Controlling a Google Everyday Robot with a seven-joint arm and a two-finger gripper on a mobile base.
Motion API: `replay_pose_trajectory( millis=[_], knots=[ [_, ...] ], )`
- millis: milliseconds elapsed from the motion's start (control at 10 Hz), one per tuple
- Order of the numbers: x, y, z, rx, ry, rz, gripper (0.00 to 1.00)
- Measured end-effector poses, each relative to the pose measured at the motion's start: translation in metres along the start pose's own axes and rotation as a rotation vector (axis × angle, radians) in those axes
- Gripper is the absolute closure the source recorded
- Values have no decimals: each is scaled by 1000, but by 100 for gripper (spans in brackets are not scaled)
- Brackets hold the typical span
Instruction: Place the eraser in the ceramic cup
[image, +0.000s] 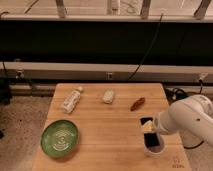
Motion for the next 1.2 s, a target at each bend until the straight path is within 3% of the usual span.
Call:
replay_pose_trajectory(
  millis=[100, 300, 400, 900, 1200],
  knots=[
    [-3, 3, 0, 3, 9, 23, 38],
    [-5, 9, -2, 2, 24, 52, 23],
    [-6, 13, -4, -1, 38, 72, 20],
    [-5, 24, -9, -5, 83, 115, 20],
    [-5, 28, -14, 30, 180, 134, 26]
  ],
)
